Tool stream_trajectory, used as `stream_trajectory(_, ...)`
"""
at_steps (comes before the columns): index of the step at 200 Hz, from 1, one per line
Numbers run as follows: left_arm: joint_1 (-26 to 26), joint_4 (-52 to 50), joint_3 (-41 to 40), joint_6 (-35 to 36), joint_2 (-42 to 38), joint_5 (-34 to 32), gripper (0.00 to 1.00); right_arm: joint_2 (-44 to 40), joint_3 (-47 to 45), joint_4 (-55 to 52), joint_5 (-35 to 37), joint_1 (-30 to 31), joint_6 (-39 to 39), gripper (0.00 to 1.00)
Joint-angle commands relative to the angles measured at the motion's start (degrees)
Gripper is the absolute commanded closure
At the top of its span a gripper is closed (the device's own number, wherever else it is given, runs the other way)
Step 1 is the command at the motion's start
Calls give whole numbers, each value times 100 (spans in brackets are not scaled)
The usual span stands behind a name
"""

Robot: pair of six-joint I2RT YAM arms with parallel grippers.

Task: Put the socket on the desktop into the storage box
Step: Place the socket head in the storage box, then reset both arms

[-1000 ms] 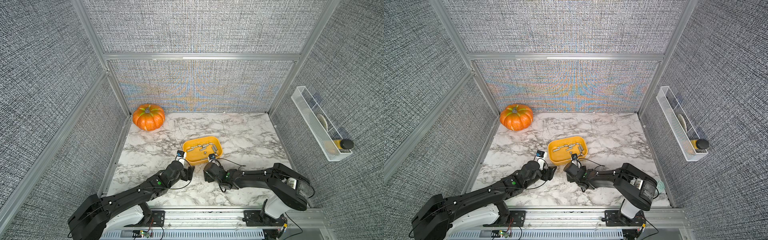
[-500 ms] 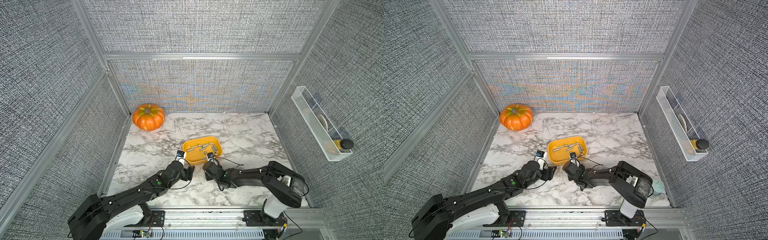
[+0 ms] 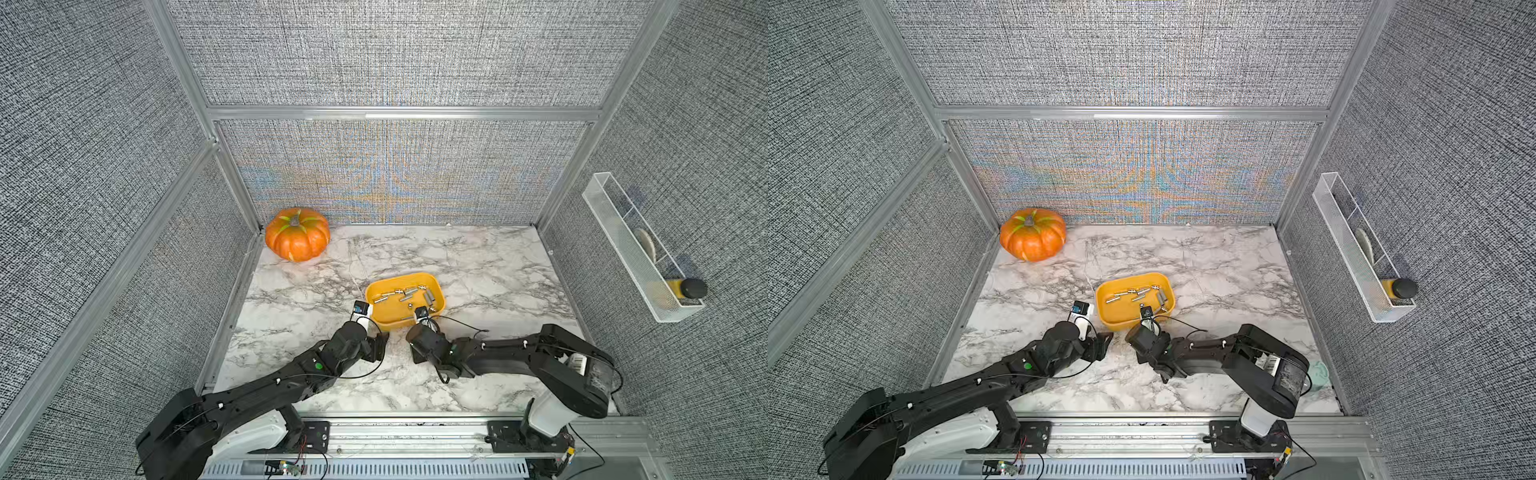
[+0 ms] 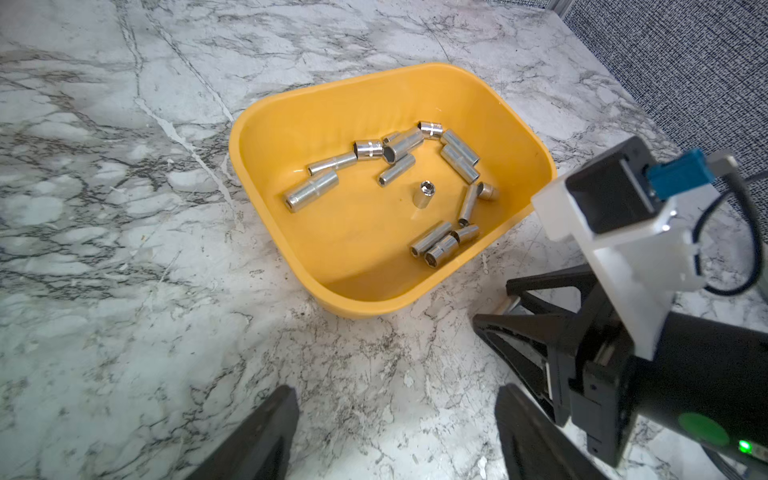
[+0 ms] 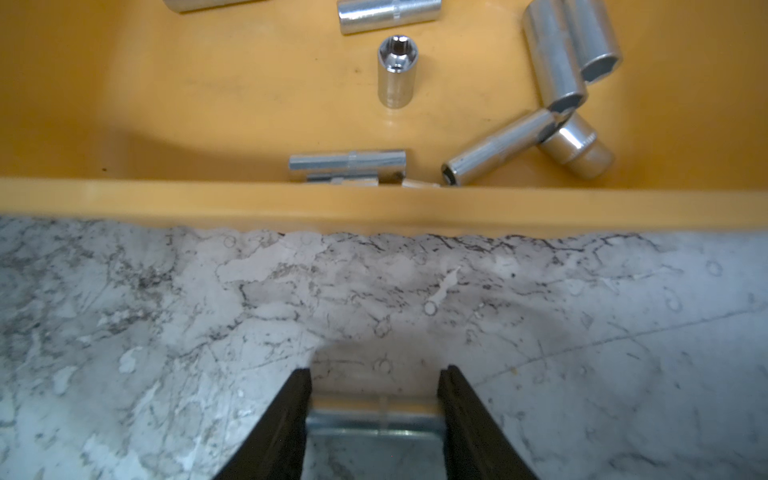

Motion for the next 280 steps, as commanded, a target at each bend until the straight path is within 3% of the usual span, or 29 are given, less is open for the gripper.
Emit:
stream_trajectory(1, -3, 116, -6, -4, -7, -102, 20, -76, 1, -294, 8, 15, 101, 57)
stream_trajectory(63, -2, 30, -102, -73, -318, -464, 20, -1330, 175, -1385, 534, 50, -18, 63)
stream_trajectory(97, -2, 37, -172, -65, -505, -532, 20, -1830, 499, -1044, 439, -309, -705, 63)
stream_trajectory(139, -2, -41, -190, -78, -618, -708, 20, -699, 1414, -327, -570, -1145, -1271, 64)
stream_trajectory(193, -2, -159, -218, -153, -858, -870, 17, 921, 2498, -424, -903, -1460, -1356, 60)
stream_trajectory(252, -2, -226, -360, -245, -1375, -1174, 13, 1003, 2565, -516, -918, -1463, -1296, 37)
stream_trajectory(267, -7, -345, -384, -385, -1539, -1399, 1, 935, 2504, -516, -935, -1462, -1302, 33)
stream_trajectory(280, -2, -442, -410, -474, -1693, -1598, 0, 861, 2457, -524, -931, -1463, -1301, 30)
